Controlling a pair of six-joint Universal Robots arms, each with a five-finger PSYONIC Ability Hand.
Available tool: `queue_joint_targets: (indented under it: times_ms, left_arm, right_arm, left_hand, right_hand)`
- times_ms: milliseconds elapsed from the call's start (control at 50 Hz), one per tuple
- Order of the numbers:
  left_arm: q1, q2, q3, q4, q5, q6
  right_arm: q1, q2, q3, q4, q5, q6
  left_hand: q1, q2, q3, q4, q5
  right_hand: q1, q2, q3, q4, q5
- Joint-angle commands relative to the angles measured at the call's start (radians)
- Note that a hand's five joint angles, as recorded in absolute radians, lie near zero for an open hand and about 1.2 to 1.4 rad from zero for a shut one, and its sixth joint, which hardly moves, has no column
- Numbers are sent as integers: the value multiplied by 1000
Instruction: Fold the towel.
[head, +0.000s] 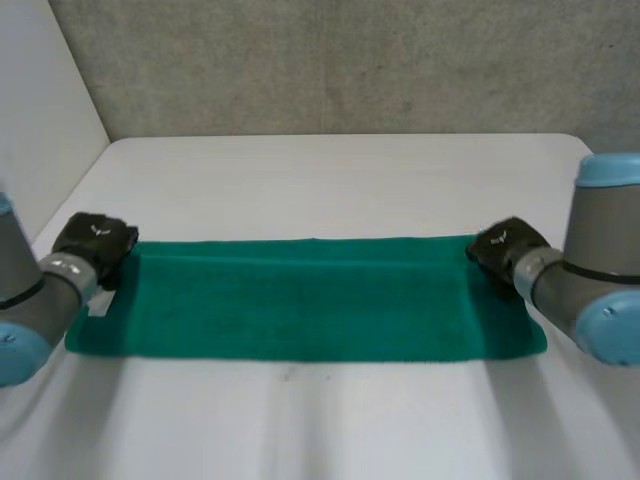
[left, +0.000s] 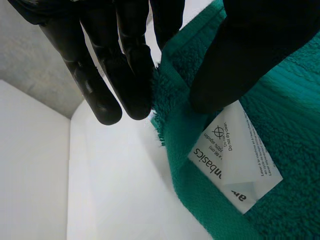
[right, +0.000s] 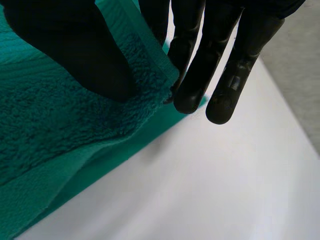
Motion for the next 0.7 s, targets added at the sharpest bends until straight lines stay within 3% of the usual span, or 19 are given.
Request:
queue_joint_targets:
  times_ms: [20,240,260,280,300,340,440,540,700]
  left_arm:
    - [-38,-220,228,82,-4,3]
    - [-47,-358,354,177,11,10]
    - [-50,-361,351,189,13,10]
    - [-55,-363,349,202,13,10]
    - [-65,-363,342,225,13,10]
    - [-73,-361,333,240,11,11]
    - [-82,-332,311,275,4,10]
    - [-81,-238,255,275,-1,5]
    - [-75,-57,97,266,-4,-1]
  right_arm:
    - [7,184,-239,-85,31,12]
    - [41,373,-473,-142,81,4]
    - [41,376,-481,-140,92,4]
    - [41,378,-486,-140,103,4]
    - [41,376,-490,-140,123,6]
    - [41,375,-490,-140,131,7]
    - [41,358,-478,-146,158,32]
    - [27,241,-408,-151,151,99]
    - [20,-4,-149,-136,60,223]
  left_hand:
    - [276,200,206,202,253]
    - [276,200,206,202,253]
    - [259,183,189,185,236]
    - [75,0,6,2,53]
    - [-458,-534,-528,-532,-481]
    - [-946,-1022,-1016,-1019,-968]
    - [-910,-986,-980,-983,-932]
    - [-910,-986,-980,-983,-932]
    - [-919,-995,-988,-992,-941]
  right_hand:
    - [427,224,211,205,232]
    - [427,224,211,205,232]
    - [193,-10,-23,-29,-3]
    - [-135,-338,-351,-357,-331]
    - [-691,-894,-907,-913,-886]
    - [-795,-998,-1011,-1016,-990]
    - [-795,-998,-1011,-1016,-990]
    - [-795,-998,-1011,-1016,-990]
    - [-795,-998,-1011,-1016,-990]
